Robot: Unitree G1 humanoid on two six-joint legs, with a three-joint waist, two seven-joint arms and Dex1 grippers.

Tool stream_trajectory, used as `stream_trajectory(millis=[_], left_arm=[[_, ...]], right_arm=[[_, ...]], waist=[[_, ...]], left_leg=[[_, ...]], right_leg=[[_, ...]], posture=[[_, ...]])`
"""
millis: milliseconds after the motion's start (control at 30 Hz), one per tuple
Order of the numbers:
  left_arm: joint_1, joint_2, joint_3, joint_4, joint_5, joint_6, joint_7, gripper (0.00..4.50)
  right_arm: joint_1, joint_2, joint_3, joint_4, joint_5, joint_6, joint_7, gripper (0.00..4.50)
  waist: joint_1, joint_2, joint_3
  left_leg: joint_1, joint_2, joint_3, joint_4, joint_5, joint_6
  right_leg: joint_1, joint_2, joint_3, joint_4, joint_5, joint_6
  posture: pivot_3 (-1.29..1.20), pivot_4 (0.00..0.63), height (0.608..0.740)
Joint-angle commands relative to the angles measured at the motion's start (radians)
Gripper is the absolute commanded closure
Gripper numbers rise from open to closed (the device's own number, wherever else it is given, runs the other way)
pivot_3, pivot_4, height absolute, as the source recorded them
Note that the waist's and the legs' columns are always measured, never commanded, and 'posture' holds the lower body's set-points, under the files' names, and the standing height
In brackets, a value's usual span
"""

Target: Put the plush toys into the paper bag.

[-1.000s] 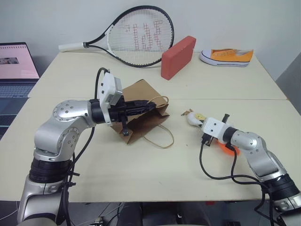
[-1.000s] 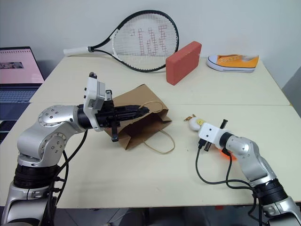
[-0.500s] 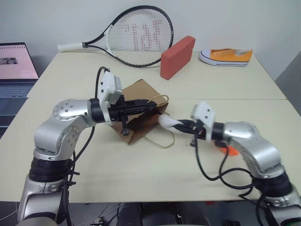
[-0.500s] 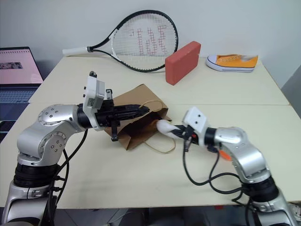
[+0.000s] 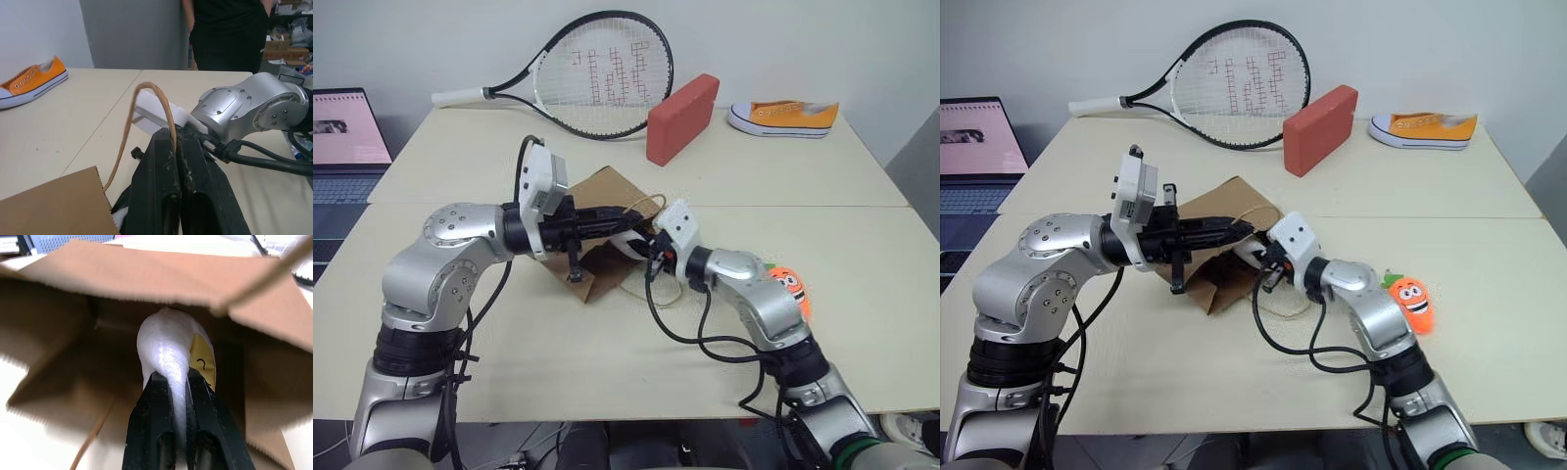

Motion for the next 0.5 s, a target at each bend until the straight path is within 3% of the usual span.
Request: stream_trajectory(millis=[33,267,367,500], left_arm=[[-0.004,0.007,0.01,-0.041,-0.017,-0.002,-0.002,4.5],[0.008,0.01,0.007,-0.053,-0.024,0.009,-0.008,4.5],[0.012,0.01,0.008,-0.055,-0.024,0.011,-0.005,4.5],[0.018,0.011,0.011,-0.057,-0.025,0.014,-0.003,4.5]], right_arm=[[-0.023,0.04,-0.031,0.027,0.002,-0.031,-0.041,4.46],[-0.06,0.132,-0.063,0.191,-0.019,-0.135,-0.125,4.46],[-0.062,0.142,-0.067,0.22,-0.025,-0.16,-0.135,3.63],[-0.05,0.145,-0.07,0.227,-0.037,-0.191,-0.145,2.09]], waist=[[0.001,0.0,0.0],[-0.003,0.0,0.0],[-0.002,0.0,0.0],[-0.003,0.0,0.0]], left_leg=[[0.0,0.0,0.0,0.0,0.0,0.0],[0.0,0.0,0.0,0.0,0.0,0.0],[0.0,0.0,0.0,0.0,0.0,0.0],[0.0,0.001,0.0,0.0,0.0,0.0]], right_leg=[[0.0,0.0,0.0,0.0,0.0,0.0],[0.0,0.0,0.0,0.0,0.0,0.0],[0.0,0.001,0.0,0.0,0.0,-0.001],[0.0,0.001,0.0,0.0,0.0,-0.001]], posture=[[0.0,0.15,0.74],[0.0,0.15,0.74],[0.0,0.15,0.74],[0.0,0.15,0.74]])
